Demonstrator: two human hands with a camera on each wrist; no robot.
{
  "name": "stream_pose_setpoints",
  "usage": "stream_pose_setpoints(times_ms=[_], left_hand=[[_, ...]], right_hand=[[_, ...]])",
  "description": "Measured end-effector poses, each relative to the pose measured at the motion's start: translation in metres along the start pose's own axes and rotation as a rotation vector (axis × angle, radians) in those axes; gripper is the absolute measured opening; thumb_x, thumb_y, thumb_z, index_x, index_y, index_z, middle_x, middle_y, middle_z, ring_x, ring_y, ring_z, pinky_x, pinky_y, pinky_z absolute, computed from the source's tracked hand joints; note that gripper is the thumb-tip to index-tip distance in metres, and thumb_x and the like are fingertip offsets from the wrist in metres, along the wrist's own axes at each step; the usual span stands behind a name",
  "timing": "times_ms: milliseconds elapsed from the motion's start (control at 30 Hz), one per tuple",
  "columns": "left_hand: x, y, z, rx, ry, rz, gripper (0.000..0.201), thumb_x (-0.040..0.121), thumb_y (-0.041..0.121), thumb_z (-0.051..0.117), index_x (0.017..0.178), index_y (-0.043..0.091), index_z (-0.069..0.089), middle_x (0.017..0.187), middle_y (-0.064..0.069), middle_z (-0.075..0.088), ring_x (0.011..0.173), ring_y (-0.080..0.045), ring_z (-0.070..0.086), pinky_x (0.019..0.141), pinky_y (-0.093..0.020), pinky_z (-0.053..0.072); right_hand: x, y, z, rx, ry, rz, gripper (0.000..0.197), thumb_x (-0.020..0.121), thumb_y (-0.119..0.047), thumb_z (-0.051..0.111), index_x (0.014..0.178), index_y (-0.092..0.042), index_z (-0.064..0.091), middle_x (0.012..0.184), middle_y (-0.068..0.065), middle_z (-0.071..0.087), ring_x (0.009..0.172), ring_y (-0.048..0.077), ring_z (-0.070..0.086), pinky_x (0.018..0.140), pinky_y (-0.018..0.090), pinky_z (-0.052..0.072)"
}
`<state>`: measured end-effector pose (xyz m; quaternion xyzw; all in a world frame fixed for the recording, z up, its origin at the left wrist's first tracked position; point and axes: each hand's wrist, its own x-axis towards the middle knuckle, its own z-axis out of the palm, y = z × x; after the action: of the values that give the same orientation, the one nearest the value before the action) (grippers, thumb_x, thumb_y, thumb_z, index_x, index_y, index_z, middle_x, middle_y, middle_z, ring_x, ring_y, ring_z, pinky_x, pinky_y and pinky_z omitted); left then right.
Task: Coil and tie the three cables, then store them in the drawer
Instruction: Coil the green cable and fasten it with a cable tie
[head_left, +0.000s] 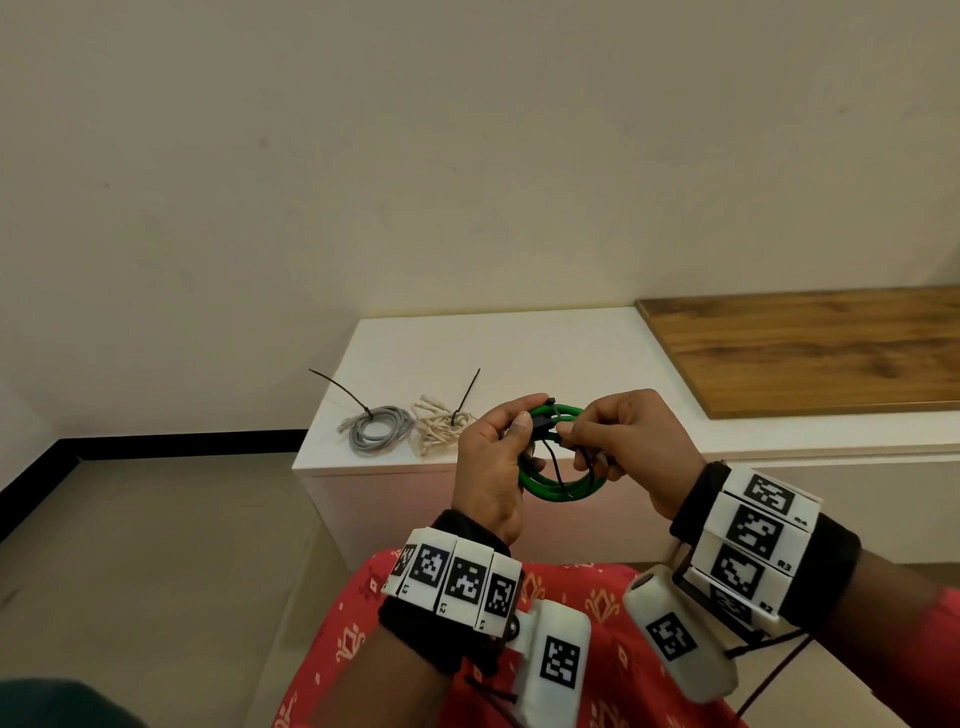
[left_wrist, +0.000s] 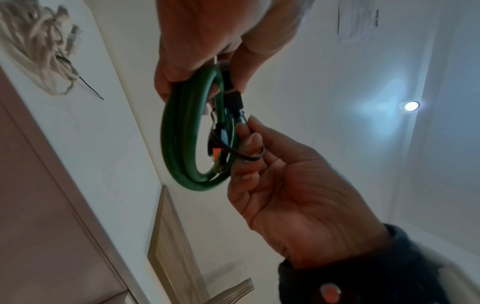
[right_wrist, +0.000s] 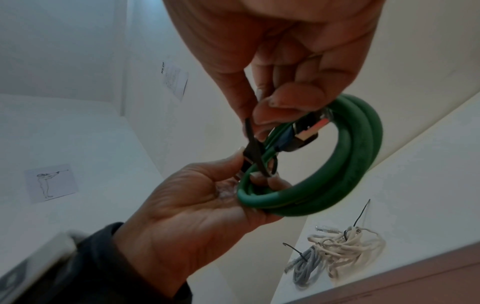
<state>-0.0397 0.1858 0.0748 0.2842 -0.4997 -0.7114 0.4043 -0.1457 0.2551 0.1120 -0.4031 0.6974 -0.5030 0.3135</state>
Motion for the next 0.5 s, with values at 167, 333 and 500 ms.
stream_pose_setpoints(times_ms=[167, 333, 500], left_hand=[[-0.0012, 0.001, 0.0015, 0.004, 0.011, -0.005, 0.028, 0.094, 0.002, 0.038, 0.095, 0.014, 0.064, 0.091, -0.003, 0.065, 0.066, -0.009, 0.05, 0.056, -0.022, 0.039], [-0.0031, 0.0026, 0.0021, 0.017, 0.004, -0.008, 0.029, 0.094, 0.002, 0.038, 0.092, 0.015, 0.064, 0.088, -0.001, 0.066, 0.068, -0.008, 0.052, 0.057, -0.021, 0.039], [-0.0047, 0.0031, 0.0029, 0.013, 0.015, 0.0, 0.029, 0.094, 0.001, 0.038, 0.092, 0.015, 0.064, 0.088, -0.002, 0.065, 0.066, -0.009, 0.048, 0.057, -0.022, 0.038]], right_hand=[[0.0, 0.0004, -0.0002, -0.005, 0.004, -0.006, 0.019, 0.082, -0.008, 0.063, 0.064, -0.002, 0.064, 0.044, 0.002, 0.057, 0.032, 0.002, 0.043, 0.037, 0.011, 0.035], [0.0001, 0.001, 0.0, 0.003, 0.007, -0.005, 0.017, 0.083, -0.007, 0.062, 0.068, 0.002, 0.064, 0.046, 0.003, 0.057, 0.032, 0.002, 0.043, 0.037, 0.011, 0.035], [0.0004, 0.0014, -0.0007, -0.006, 0.0, -0.006, 0.02, 0.082, -0.007, 0.063, 0.063, -0.002, 0.064, 0.044, 0.003, 0.056, 0.031, 0.003, 0.042, 0.036, 0.012, 0.035]])
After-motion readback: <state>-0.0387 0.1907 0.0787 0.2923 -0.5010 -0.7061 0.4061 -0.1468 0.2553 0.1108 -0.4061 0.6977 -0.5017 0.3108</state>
